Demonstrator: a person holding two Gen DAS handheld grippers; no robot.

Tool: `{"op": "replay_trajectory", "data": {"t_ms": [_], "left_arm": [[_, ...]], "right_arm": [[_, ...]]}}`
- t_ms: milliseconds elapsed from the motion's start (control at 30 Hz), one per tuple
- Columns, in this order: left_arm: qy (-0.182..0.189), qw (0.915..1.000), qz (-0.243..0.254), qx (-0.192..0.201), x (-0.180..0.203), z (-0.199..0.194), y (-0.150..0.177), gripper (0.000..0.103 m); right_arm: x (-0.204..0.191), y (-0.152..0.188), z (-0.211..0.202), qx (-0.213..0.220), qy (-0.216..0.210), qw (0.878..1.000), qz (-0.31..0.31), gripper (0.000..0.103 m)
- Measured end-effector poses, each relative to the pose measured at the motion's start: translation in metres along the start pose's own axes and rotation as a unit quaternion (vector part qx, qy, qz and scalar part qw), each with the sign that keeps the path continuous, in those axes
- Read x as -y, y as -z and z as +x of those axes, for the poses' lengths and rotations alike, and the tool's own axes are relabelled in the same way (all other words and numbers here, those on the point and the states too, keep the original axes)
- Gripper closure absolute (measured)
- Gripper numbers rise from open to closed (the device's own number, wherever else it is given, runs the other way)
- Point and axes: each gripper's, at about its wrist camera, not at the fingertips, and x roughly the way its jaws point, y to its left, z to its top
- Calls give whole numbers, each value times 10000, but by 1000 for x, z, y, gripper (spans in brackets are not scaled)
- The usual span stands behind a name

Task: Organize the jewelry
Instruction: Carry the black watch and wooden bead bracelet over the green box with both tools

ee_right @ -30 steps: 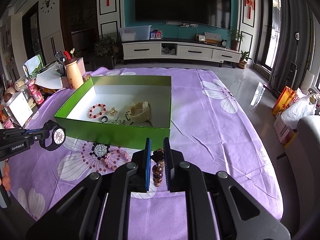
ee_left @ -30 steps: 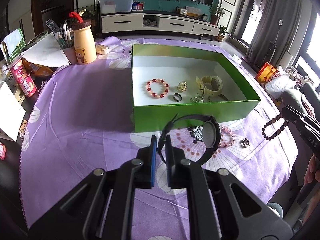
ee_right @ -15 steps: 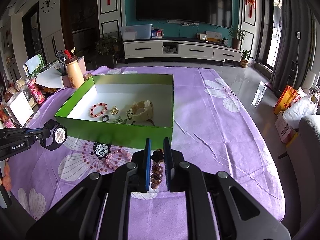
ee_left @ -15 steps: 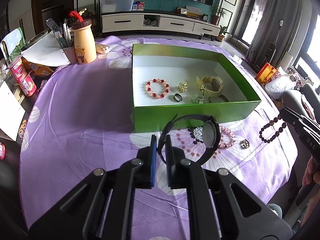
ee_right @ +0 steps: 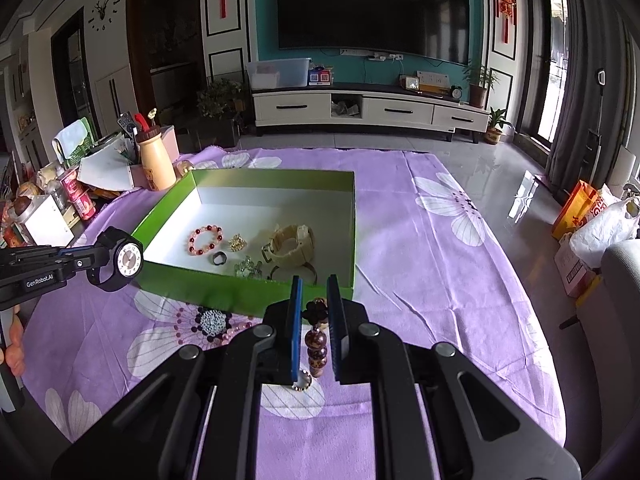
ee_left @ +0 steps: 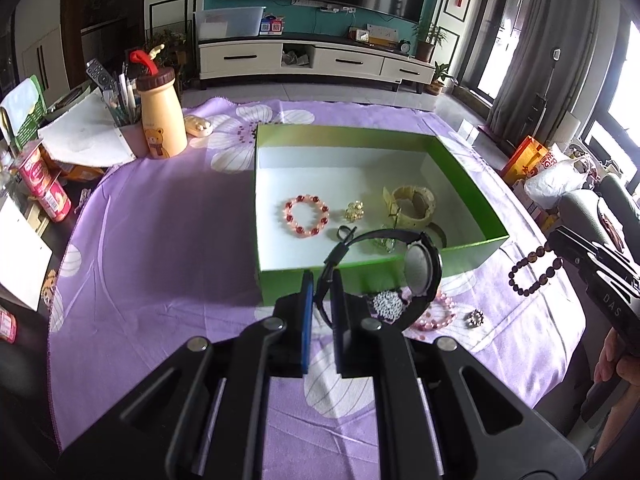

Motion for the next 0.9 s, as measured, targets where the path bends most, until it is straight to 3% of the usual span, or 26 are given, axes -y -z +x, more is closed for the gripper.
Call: {"op": "replay_trajectory", "data": {"t_ms": [500,900], "left_arm": [[92,9999,-28,-53,0,29,-48,95],[-30,9994,-55,-351,-11,75,-81,95]], "right_arm": [[-13,-49,8,237,-131,9995,-149,92],[-23,-83,54,23,-327,9994,-148,92]]}}
